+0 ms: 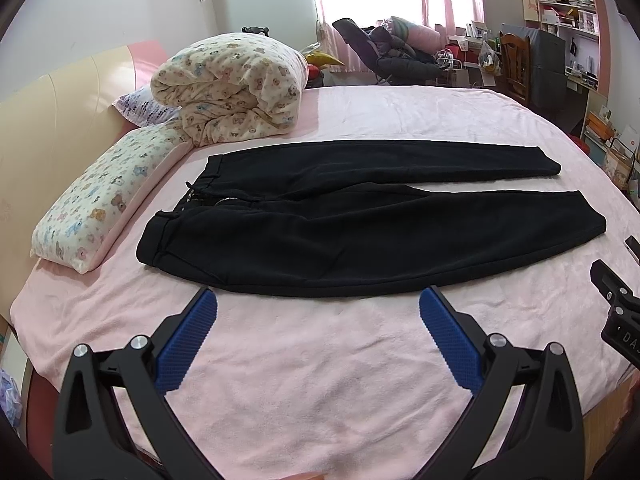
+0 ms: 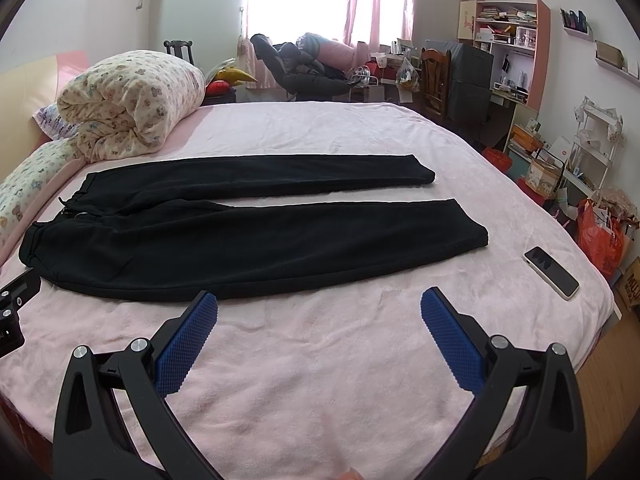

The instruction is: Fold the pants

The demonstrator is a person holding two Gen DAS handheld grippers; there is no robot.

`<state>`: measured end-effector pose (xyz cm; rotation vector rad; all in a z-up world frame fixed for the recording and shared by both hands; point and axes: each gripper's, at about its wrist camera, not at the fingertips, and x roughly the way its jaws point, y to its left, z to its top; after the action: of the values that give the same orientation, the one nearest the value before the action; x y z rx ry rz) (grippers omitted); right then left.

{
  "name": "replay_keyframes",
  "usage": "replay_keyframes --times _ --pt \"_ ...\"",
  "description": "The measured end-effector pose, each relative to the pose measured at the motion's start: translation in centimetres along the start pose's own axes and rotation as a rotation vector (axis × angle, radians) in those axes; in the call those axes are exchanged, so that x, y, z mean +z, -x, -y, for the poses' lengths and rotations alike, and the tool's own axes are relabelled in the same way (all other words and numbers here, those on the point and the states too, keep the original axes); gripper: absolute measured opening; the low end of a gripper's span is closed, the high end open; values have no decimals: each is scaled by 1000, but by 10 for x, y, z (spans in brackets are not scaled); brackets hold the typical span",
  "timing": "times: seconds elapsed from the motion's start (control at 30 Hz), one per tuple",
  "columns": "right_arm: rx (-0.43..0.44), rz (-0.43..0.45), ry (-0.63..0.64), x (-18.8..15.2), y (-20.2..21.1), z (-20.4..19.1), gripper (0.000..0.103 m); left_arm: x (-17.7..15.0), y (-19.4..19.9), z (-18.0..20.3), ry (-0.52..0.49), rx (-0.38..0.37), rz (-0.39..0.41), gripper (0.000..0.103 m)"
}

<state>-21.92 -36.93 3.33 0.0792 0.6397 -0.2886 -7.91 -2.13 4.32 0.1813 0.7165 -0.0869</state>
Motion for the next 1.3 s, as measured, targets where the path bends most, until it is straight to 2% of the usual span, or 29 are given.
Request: replay_keyframes --times 1.3 --pt "7 -3 9 4 0 -5 102 -6 -6 -5 6 -4 -20 101"
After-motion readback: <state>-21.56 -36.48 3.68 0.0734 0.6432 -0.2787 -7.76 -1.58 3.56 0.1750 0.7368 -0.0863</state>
